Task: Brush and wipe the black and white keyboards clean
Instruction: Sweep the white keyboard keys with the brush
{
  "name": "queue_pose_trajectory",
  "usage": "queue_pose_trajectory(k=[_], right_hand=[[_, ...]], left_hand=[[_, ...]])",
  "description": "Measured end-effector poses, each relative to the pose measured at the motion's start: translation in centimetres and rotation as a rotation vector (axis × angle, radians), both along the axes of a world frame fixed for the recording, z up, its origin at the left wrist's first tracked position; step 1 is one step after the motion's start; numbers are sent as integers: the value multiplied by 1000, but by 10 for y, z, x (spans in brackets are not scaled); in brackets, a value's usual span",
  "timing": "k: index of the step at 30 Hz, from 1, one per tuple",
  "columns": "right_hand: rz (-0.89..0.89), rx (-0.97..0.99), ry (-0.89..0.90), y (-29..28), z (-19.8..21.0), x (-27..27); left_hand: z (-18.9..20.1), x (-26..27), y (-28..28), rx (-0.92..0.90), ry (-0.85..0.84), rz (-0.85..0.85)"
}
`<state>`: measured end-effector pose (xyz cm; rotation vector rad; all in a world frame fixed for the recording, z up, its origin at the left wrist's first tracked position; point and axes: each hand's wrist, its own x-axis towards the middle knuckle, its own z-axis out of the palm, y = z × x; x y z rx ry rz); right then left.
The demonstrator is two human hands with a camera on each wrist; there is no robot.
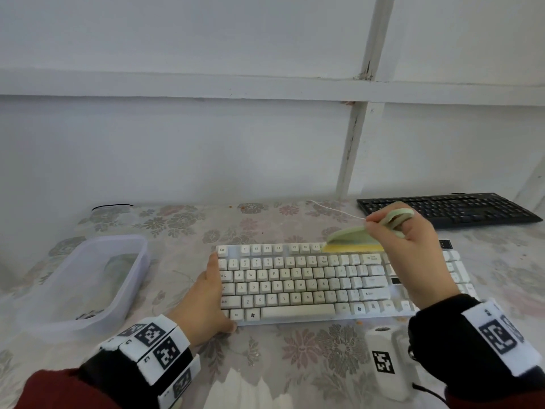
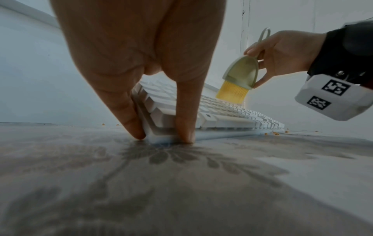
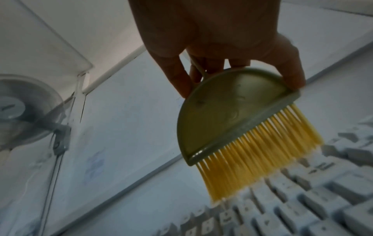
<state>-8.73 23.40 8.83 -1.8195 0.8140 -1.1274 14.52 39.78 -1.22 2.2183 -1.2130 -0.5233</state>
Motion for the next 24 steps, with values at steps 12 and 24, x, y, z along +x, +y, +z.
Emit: queue_pose_trajectory(k=[12,24], right_hand=[[118,-16,56,5,-15,8],[-19,-10,22,-21,-7,-25]], left_hand=[[-1,2,2,-34,3,-28],[-3,3,2,-28,5,-24]])
